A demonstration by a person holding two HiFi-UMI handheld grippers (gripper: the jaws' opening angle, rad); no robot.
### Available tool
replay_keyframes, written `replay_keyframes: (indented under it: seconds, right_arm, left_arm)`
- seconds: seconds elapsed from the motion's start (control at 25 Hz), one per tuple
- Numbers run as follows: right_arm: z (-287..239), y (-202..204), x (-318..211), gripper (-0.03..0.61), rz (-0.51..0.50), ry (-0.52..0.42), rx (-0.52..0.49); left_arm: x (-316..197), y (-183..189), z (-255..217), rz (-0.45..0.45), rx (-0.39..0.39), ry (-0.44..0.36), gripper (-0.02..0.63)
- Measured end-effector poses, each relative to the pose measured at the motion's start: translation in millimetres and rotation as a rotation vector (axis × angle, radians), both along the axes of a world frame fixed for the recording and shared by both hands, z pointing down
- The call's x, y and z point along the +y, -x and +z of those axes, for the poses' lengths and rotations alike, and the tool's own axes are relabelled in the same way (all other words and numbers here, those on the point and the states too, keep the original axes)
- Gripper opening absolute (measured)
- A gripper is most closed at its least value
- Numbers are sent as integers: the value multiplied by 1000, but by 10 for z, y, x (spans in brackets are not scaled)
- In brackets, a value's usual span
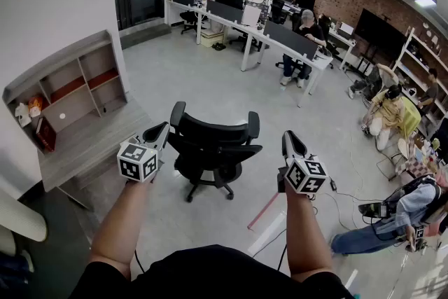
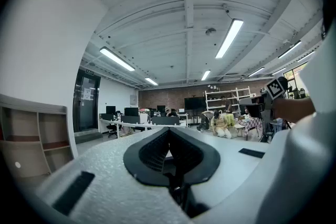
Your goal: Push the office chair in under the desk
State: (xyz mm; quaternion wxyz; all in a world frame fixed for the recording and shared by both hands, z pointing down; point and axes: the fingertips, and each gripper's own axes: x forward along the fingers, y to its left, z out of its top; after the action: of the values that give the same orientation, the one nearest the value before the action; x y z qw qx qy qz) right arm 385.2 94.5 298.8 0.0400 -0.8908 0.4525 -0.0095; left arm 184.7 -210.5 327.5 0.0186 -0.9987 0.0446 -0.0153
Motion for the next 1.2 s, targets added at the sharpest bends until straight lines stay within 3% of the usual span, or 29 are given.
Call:
replay_keyframes:
  seconds: [0.4, 0.76, 1.2]
  right_arm:
    - [59, -302, 213, 26, -31, -8, -12]
    - [205, -503, 210, 31, -149, 46, 42]
    - [354, -707, 116, 31, -139, 63, 4]
  left_arm:
    - [294, -225, -22, -18, -14, -10, 17]
    - [521, -425, 117, -66, -46, -32, 17]
    - [412, -561, 236, -78, -61, -15, 17]
